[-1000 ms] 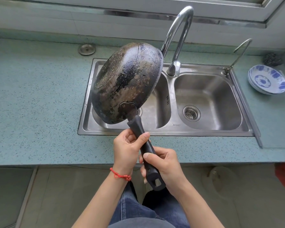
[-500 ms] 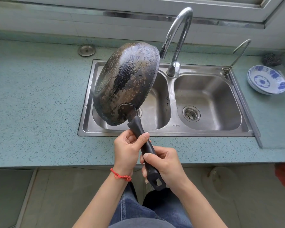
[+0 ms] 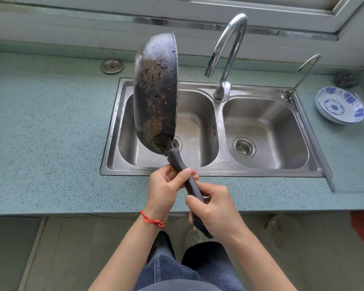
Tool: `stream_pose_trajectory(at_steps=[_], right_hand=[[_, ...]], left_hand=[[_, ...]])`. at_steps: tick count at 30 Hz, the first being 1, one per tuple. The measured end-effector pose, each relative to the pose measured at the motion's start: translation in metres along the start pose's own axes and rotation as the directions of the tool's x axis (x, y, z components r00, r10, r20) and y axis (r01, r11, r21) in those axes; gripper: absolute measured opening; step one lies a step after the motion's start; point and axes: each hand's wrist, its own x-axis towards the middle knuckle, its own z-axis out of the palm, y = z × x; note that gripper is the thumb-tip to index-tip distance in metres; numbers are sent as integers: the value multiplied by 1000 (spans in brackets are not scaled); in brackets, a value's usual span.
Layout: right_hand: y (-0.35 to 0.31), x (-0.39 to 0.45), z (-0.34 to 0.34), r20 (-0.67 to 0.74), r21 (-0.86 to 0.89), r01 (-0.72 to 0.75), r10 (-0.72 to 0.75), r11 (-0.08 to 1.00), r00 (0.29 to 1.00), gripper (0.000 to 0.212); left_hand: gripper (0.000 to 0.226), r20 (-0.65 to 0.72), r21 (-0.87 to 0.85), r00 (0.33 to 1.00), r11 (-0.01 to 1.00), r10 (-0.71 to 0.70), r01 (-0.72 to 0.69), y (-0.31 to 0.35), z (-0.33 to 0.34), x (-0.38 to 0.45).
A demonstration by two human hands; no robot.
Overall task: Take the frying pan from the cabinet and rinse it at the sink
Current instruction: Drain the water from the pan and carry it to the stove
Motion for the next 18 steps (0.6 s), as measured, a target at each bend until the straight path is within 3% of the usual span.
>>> stream_pose_trajectory(at_steps=[6,12,15,18], right_hand=[[-3,1,0,-83,-260,128,-154,957,985,20],[-1,0,-4,-137,-460,158,-246,874,959,34],[-2,-2,-4,-172,-396,124,-206,910,963,33],[-2,-1,0,-210,-177,41,-78,983,975,27]], left_hand=[[9,8,36,998,998,-57,57,7,-1,7],[20,-81,59,987,988,-139,144,3,9,12],[16,-50,-61,980,980,-191,188,-2,10,12],[20,19,-197,978,959,-205,205,-4,7,10]])
